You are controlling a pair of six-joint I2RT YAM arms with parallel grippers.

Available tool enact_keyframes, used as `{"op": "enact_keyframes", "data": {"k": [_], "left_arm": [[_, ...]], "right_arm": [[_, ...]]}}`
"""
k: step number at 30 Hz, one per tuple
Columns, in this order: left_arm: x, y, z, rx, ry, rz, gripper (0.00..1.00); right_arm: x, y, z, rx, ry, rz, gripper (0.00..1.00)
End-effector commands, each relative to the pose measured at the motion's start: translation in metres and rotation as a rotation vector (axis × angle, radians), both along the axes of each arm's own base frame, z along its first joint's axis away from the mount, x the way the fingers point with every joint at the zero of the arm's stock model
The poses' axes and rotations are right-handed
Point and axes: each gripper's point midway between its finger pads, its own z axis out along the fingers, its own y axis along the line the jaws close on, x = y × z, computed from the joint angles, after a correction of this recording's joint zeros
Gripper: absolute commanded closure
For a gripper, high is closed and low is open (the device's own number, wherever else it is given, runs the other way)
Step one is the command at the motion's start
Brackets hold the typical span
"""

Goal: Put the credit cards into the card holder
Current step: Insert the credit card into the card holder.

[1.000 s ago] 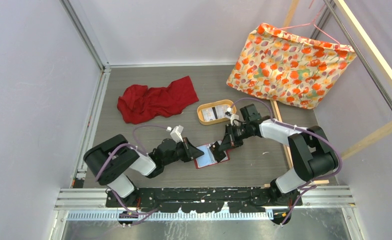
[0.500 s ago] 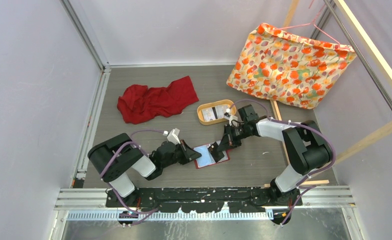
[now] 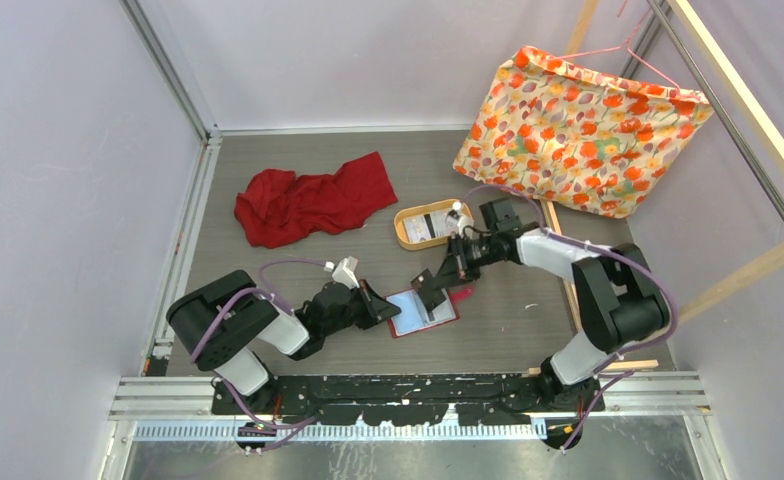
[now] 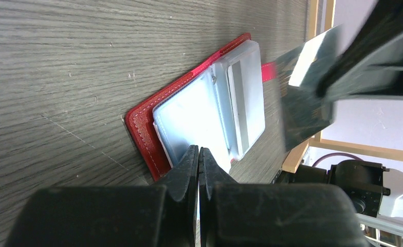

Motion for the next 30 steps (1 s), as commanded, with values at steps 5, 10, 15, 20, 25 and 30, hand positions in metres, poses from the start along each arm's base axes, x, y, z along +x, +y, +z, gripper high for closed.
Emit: {"op": "enact_keyframes", "data": {"k": [5,10,15,20,25,30], "left_arm": [[0.001,0.000,-0.001,0.022,-0.016,-0.007,1.00],[0.000,0.000,-0.001,0.020,-0.020,-0.011,1.00],[0.000,-0.001,0.001,0.012,-0.037,-0.021,1.00],[-0.002,-0.005,0.008,-0.012,-0.081,-0.054,1.00],[-0.002,-0.012,0.012,-0.032,-0.116,-0.091,1.00],[-0.003,-0.014,0.012,-0.043,-0.127,-0.105,1.00]], "right_arm": [[0.015,-0.032,0.052,0.015,-0.267,0.060,0.99],[0.011,-0.035,0.032,-0.022,-0.214,0.087,0.99],[0.008,-0.043,0.018,-0.099,-0.195,0.146,0.99],[0.000,-0.048,0.017,-0.105,-0.204,0.215,0.99],[-0.007,-0.048,0.015,-0.084,-0.168,0.267,0.99],[-0.012,-0.040,0.014,-0.044,-0.125,0.299,0.99]]}}
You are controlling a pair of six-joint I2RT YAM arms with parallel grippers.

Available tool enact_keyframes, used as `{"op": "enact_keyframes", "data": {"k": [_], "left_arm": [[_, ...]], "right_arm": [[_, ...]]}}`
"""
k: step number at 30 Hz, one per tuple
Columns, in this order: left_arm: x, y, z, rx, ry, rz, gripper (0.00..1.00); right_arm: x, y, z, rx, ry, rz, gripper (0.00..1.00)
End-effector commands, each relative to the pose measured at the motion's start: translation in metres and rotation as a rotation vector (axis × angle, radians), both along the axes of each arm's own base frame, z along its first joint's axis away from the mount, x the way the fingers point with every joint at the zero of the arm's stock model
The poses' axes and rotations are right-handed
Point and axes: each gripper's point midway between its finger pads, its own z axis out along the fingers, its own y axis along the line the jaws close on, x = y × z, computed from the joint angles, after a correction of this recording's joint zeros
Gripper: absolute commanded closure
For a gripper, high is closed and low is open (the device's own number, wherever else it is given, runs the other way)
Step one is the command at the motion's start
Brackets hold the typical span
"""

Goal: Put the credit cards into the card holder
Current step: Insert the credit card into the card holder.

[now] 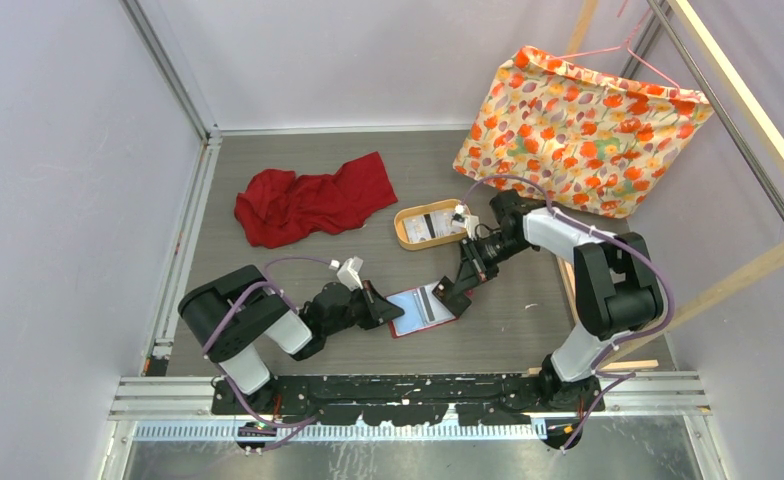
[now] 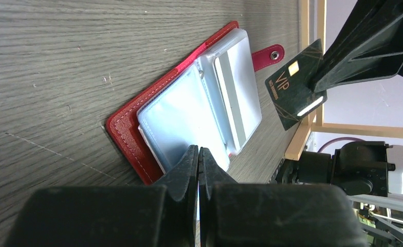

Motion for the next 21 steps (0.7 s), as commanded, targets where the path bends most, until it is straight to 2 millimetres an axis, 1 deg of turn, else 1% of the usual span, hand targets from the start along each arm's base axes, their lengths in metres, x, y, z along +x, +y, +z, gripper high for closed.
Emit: {"op": "enact_keyframes", "data": {"k": [1,4,7,12,14,19,21], "left_arm": [[0.000,-0.006,0.010,-0.033,-0.064,-0.035,1.00],[0.000,-0.006,0.009,-0.032,-0.062,-0.039,1.00],[0.000,-0.006,0.009,-0.031,-0.066,-0.035,1.00],[0.000,-0.004,0.008,-0.030,-0.059,-0.025,1.00],[0.000,-0.004,0.008,-0.031,-0.055,-0.022,1.00],[-0.001,-0.001,0.006,-0.029,-0.042,-0.010,1.00],[-0.001,0.001,0.004,-0.022,-0.033,-0.003,1.00]], "right_arm": [[-0.004,0.009,0.009,0.044,0.007,0.063,0.99],[-0.008,0.016,0.008,0.039,0.028,0.091,0.99],[-0.008,0.029,0.010,0.063,0.059,0.095,0.99],[0.009,0.048,-0.001,0.008,0.047,-0.007,0.99],[0.010,0.052,-0.007,-0.010,0.072,-0.053,0.99],[0.023,0.060,-0.020,-0.029,0.070,-0.151,0.99],[0.024,0.059,-0.025,-0.062,0.055,-0.162,0.99]]}}
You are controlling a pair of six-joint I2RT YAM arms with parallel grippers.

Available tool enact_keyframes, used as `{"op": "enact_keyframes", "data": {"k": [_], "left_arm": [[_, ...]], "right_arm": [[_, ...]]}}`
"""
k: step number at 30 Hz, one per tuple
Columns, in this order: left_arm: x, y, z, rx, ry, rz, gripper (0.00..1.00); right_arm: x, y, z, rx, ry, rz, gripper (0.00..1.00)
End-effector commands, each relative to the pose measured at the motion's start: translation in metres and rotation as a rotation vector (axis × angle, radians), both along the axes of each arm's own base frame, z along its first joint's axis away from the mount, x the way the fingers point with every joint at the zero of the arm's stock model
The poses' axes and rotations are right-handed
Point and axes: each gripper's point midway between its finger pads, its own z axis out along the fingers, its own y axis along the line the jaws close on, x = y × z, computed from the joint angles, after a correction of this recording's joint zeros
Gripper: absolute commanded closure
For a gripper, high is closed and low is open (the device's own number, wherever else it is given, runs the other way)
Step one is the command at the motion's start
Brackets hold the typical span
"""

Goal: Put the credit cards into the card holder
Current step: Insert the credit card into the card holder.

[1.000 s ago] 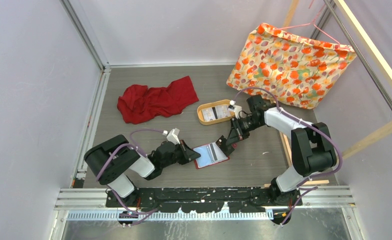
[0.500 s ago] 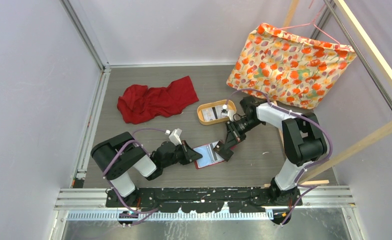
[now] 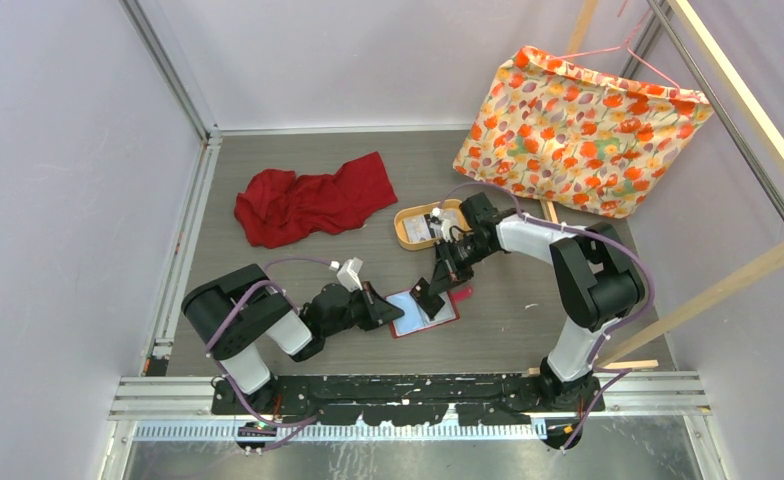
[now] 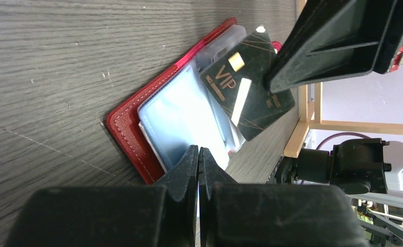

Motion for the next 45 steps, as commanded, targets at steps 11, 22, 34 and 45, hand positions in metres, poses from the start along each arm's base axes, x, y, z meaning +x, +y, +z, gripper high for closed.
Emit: {"op": "enact_keyframes", "data": {"k": [11,22,34,45], "left_arm": [[0.001,0.004,0.003,-0.001,-0.022,0.017,1.00],[0.001,0.004,0.003,0.000,-0.023,0.018,1.00],[-0.001,0.003,0.004,-0.005,-0.021,0.008,1.00],[-0.001,0.003,0.004,-0.007,-0.022,0.006,1.00]], "right_arm": [[0.011,-0.001,-0.014,-0.087,-0.034,-0.094,0.99],[-0.001,-0.010,-0.006,-0.088,-0.046,-0.084,0.99],[0.004,-0.009,-0.016,-0.105,-0.035,-0.144,0.99],[0.015,-0.015,-0.023,-0.162,-0.067,-0.209,0.99]]}}
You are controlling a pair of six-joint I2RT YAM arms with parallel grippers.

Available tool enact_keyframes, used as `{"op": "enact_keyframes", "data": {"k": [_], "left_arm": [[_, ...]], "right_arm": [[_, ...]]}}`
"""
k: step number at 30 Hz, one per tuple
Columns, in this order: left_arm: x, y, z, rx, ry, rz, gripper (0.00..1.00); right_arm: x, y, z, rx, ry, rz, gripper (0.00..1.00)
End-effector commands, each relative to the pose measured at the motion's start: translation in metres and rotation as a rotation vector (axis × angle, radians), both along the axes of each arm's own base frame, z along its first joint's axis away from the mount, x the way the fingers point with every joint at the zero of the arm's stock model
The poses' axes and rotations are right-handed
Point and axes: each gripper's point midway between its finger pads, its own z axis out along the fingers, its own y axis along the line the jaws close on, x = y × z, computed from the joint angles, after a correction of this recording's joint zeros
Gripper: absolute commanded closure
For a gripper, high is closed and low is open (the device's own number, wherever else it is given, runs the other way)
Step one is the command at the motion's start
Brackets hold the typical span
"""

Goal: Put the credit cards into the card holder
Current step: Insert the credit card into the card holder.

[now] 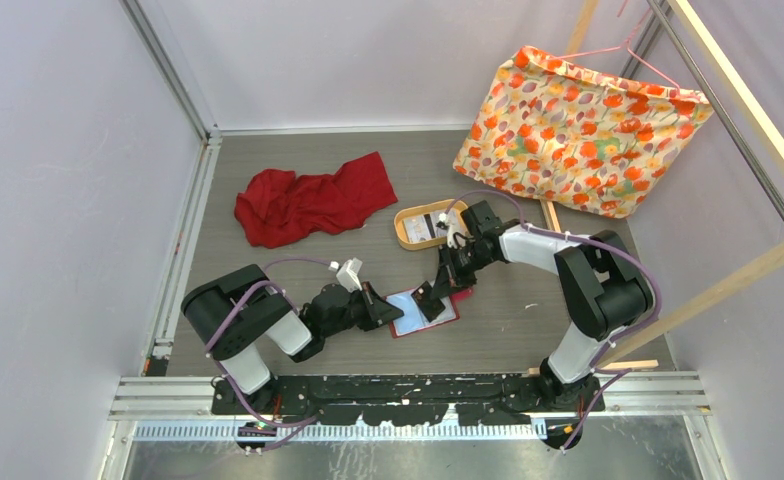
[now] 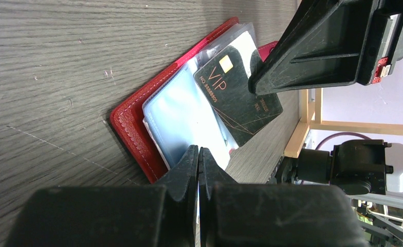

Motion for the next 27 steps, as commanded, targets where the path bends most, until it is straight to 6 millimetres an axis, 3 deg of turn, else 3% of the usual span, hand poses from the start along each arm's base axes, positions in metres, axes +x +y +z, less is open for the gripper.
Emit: {"op": "enact_keyframes", "data": {"k": [1,27], "left_arm": [[0.001,0.001,0.006,-0.010,-0.032,0.001,1.00],[-0.001,-0.001,0.006,-0.023,-0.030,-0.007,1.00]], "right_arm": [[0.015,-0.007,-0.004,-0.064,-0.079,-0.045,0.99],[0.008,0.012,-0.006,0.038,-0.056,-0.062,0.99]]}}
